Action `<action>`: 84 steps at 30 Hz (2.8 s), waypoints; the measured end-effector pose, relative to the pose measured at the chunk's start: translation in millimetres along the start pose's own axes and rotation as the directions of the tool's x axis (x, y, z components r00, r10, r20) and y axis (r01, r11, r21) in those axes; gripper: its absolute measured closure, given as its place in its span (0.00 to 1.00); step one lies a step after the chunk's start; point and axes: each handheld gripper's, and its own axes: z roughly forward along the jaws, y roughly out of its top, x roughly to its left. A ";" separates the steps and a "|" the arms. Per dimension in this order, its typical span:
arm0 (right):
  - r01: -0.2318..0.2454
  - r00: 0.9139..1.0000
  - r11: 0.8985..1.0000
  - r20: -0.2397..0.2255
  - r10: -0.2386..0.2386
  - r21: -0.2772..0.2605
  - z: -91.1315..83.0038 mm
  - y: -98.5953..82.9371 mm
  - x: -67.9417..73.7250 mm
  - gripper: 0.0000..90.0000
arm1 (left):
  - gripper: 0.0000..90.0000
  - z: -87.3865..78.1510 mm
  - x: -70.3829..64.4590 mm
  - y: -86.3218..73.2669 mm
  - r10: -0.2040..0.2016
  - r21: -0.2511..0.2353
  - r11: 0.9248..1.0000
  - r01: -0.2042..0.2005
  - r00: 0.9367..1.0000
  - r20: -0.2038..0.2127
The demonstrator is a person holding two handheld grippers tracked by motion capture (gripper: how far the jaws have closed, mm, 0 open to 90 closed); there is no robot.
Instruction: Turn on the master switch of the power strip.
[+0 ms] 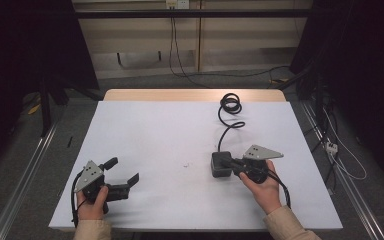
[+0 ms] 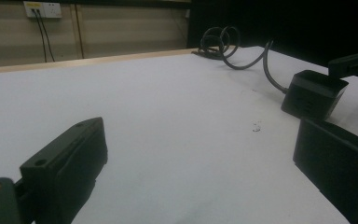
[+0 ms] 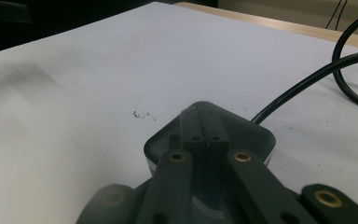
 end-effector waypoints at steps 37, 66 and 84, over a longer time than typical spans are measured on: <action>0.005 0.999 1.000 0.038 -0.005 -0.012 0.2 -4.7 -4.1 1.00 | 0.03 -1.0 -1.4 -0.4 0.003 0.002 1.000 -0.003 1.000 0.000; 0.053 0.998 0.999 0.026 -0.054 0.007 -0.3 -0.9 3.0 1.00 | 0.03 -1.0 0.0 0.5 0.012 -0.002 1.000 -0.012 1.000 -0.006; 0.055 0.998 0.998 0.017 -0.055 0.004 0.3 -2.9 2.1 1.00 | 0.03 -0.6 -1.1 0.2 0.010 0.001 1.000 -0.010 1.000 -0.002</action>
